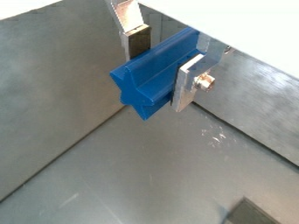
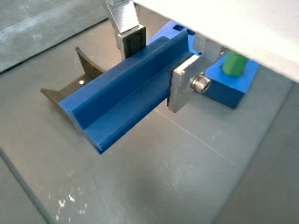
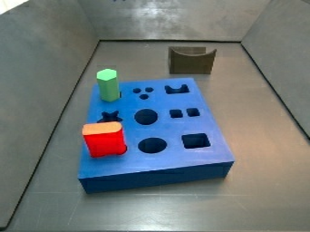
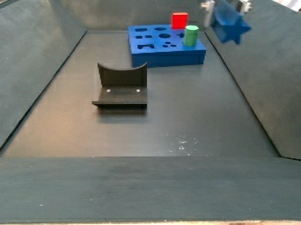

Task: Pick up the star object. Move up. Place the star object on the fixture. Regrasp the star object. Move to above the board. Insert the star object.
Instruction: Place the star object on the fixture.

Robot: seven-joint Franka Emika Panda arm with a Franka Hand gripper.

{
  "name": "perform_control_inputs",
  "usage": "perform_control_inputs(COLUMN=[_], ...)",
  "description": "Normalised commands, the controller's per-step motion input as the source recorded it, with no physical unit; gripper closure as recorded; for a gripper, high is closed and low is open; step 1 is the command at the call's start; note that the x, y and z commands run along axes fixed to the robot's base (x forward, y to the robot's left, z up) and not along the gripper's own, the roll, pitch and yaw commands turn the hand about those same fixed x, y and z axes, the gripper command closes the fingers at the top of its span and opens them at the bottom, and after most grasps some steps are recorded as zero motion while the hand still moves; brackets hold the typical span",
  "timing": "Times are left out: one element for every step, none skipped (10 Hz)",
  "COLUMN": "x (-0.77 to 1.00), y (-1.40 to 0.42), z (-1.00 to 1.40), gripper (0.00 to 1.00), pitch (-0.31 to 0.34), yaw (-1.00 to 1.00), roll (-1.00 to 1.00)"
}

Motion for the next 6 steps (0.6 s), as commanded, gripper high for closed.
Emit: perform_control_inputs(x=[1.0, 1.0, 1.0, 1.0, 1.0, 1.0], y=[-0.2, -0.18, -0.16, -0.14, -0.09, -0.06], z=[0.03, 0.03, 0.03, 0.03, -0.08, -0.09], gripper=[1.0, 1.0, 1.0, 1.0, 1.0, 1.0], pitch=[0.128, 0.133, 0.137, 0.143, -0.048, -0.047], yaw=[0.02, 0.02, 0.02, 0.02, 0.04, 0.04], roll=[-0.1, -0.1, -0.1, -0.1, -1.0, -1.0])
